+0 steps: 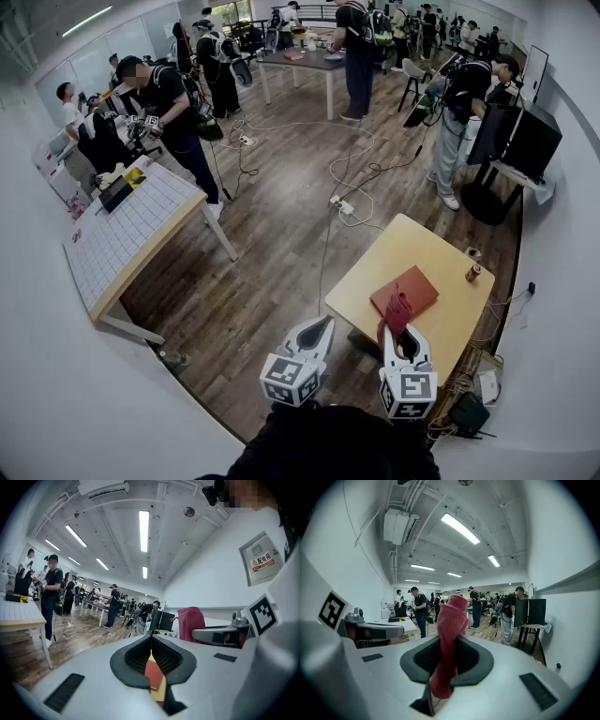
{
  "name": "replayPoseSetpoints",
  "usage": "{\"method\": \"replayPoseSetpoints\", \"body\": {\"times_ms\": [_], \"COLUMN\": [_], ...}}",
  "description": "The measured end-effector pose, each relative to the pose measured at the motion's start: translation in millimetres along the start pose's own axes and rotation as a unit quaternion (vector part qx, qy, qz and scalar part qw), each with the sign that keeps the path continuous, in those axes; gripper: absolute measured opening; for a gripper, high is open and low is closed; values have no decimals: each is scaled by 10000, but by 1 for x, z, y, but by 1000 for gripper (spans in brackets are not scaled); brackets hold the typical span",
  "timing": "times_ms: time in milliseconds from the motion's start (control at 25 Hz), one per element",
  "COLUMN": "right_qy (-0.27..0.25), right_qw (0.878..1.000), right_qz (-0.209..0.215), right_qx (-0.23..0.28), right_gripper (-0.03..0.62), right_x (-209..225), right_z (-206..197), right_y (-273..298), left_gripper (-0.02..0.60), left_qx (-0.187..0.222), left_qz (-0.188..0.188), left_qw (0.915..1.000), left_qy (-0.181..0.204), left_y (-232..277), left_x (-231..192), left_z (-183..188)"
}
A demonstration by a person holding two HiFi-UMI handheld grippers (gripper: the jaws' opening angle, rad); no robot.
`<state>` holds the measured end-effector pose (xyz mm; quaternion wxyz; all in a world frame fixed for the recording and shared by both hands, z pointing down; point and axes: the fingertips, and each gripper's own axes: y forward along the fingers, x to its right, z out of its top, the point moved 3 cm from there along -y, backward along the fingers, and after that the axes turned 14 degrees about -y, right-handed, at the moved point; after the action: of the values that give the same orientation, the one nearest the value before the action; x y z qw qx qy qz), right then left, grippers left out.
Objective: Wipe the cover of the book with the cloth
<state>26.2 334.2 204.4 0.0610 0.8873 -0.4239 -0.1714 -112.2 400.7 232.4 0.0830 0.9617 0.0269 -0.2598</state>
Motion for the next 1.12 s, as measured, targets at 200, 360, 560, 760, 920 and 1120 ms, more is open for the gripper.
{"method": "replayPoseSetpoints", "body": {"times_ms": [200,360,560,760,920,1120], "right_qy": [-47,-9,153,185,243,257], "right_qw": [10000,10000,9999,9998,9996,9987], "right_qz": [22,-2,-49,-12,28,73], "right_qx": [-23,-68,-62,-65,-147,-438], "right_gripper": [75,75,77,77,77,77], "right_x": [-7,-8,-13,-25,-43,-68], "right_z": [-4,-4,-5,-6,-12,-24], "right_y": [1,1,-1,-1,2,8], "left_gripper": [38,38,38,38,38,38], "left_qx": [-11,-39,-76,-160,-250,-406], "left_qz": [8,32,59,69,72,125], "left_qw": [10000,10000,9999,9998,9995,9985], "left_qy": [1,-24,-70,-134,-193,-337], "left_y": [-3,-5,-13,-21,-31,-44], "left_x": [-4,-6,-12,-19,-31,-52], "left_z": [-5,-5,-8,-15,-22,-35]}}
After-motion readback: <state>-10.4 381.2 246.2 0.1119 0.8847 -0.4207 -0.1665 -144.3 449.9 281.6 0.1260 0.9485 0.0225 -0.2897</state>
